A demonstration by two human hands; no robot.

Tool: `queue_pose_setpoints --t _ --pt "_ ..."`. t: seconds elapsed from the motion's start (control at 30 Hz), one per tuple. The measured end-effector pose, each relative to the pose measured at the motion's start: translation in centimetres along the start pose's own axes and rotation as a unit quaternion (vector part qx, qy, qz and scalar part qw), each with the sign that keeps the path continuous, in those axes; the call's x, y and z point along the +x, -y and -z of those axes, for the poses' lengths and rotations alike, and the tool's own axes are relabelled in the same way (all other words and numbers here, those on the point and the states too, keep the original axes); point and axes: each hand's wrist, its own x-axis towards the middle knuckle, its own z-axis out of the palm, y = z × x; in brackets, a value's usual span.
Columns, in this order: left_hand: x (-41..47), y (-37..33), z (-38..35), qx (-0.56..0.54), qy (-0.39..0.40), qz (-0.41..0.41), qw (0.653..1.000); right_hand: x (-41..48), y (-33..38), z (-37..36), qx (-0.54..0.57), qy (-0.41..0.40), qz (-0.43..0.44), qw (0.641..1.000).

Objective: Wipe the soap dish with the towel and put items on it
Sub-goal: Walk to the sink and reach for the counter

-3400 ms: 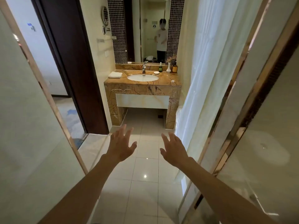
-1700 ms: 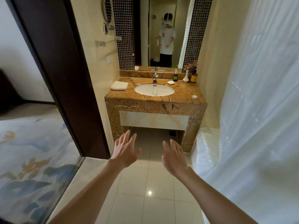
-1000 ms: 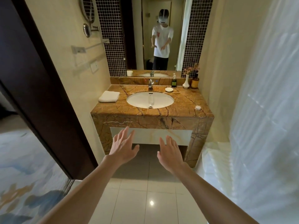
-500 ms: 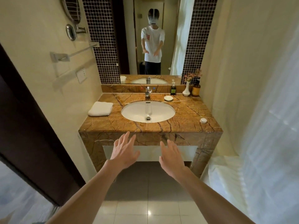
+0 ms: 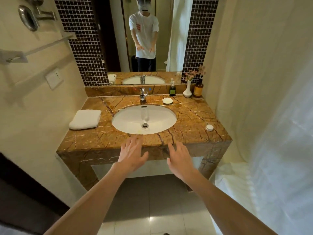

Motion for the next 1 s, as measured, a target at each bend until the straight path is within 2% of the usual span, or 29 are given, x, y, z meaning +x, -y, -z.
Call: queue_pose_setpoints --t 0.2,0.47,1.0 --pt "8.2 -1.8 -2.2 0.036 0.024 -0.015 0.999 6.1 -4.4 -0.9 0.003 -0.021 -0.013 1.000" --pt "17.7 -4.6 -4.2 0.031 0.041 -0.030 0.998 13.9 -10.2 -1.4 0.026 -0.009 -0.015 1.000" --pt "31.9 -3.6 -10.1 0.022 0.103 -0.018 0.994 28.5 -16.8 -5.3 0.054 0.059 -0.046 0.996"
